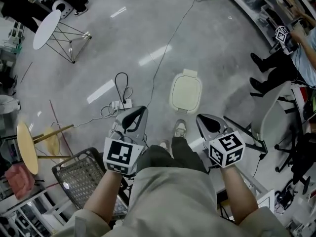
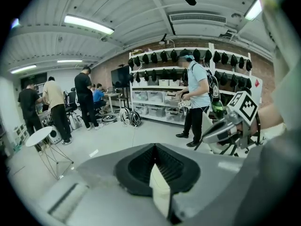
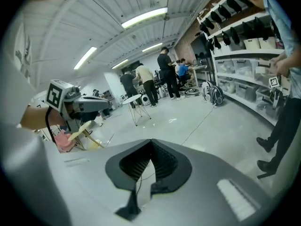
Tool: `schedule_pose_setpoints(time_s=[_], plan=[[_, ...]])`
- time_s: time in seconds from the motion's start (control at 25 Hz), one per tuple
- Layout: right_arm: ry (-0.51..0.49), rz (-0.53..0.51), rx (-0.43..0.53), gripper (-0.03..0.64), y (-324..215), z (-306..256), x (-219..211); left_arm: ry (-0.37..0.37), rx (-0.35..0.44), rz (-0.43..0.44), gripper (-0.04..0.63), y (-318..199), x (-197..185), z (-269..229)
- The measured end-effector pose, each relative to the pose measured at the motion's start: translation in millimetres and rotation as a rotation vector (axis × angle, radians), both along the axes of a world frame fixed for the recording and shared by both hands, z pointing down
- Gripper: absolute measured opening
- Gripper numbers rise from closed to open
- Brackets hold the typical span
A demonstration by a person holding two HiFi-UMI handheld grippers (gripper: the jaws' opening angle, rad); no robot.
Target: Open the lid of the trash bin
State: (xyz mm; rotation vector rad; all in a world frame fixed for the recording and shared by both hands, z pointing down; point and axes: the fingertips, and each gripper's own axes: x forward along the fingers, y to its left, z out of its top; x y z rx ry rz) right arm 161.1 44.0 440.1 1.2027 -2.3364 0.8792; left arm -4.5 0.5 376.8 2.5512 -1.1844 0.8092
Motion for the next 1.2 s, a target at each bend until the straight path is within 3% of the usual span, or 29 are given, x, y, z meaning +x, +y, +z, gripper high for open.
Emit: schedule_pose_setpoints(time_s=[0.32,0.84,1.2], plan=[[0.013,0.017,-0.189,0.003,-15,125,3,-0.069,-0.101,-0.009,0.002,-23,2,85],[0.115,0.042,-0.372,0.003,-13,319,-12,-0.034,-0.327,0.062,0.002,-26,12,276],[0.168,0.017,-0.462,0.003,-4,439,-27,-0.043,-0.372,0.107,0.002,-32,9,379]])
